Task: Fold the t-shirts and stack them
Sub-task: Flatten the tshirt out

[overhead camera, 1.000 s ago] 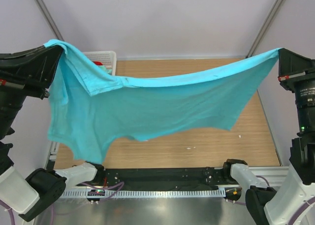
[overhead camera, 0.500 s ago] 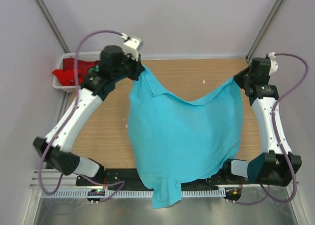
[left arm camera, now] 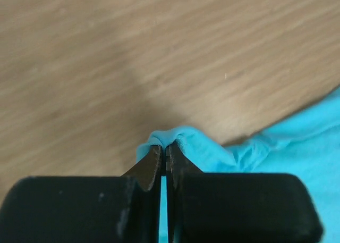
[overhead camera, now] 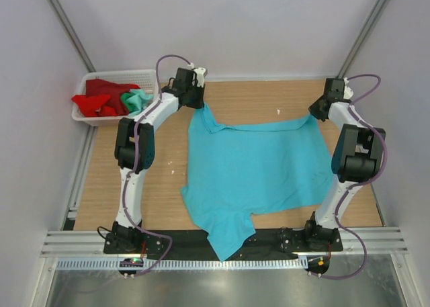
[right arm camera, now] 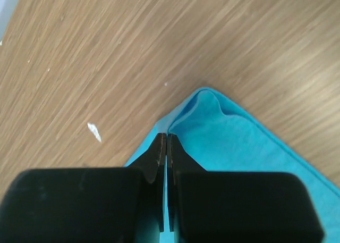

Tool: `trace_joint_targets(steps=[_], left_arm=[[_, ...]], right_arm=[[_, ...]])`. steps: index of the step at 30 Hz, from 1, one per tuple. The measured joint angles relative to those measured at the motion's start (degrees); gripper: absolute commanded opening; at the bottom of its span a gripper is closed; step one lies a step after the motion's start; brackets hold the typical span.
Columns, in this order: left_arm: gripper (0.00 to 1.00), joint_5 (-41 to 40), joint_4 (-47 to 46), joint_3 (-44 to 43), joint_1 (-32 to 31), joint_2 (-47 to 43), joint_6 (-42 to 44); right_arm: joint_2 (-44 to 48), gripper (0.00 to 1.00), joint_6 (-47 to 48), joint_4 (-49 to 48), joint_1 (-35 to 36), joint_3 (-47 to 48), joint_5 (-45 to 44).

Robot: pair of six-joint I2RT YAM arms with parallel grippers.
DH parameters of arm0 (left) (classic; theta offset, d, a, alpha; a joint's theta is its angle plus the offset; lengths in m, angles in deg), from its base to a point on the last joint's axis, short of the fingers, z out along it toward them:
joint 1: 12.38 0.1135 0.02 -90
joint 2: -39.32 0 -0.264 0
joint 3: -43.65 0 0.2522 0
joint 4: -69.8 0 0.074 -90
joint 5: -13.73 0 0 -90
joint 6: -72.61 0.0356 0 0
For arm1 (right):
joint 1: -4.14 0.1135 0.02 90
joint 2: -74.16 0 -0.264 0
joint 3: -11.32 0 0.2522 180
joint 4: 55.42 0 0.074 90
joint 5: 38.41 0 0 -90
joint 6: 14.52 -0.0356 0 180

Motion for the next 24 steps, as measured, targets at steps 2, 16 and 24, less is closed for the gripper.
trace_joint_targets(steps=[2,16,24], left_arm=[[0.0,1.31,0.35,-6.51,0.59,4.28,-1.49],[0.0,3.65,2.38,-18.16,1.33,4.48,-14.16],[0.0,4.09,3.58,-22.62,4.92,-14.78,-14.67]], right_arm=[[-3.06,0.01,0.33,0.55,-0.31,3.52,-0.15],[-2.4,0.01,0.35,5.79,-5.11,12.96,-6.64],[10.16,0.01,-2.25,6.78,-4.35,16.02,-2.64]])
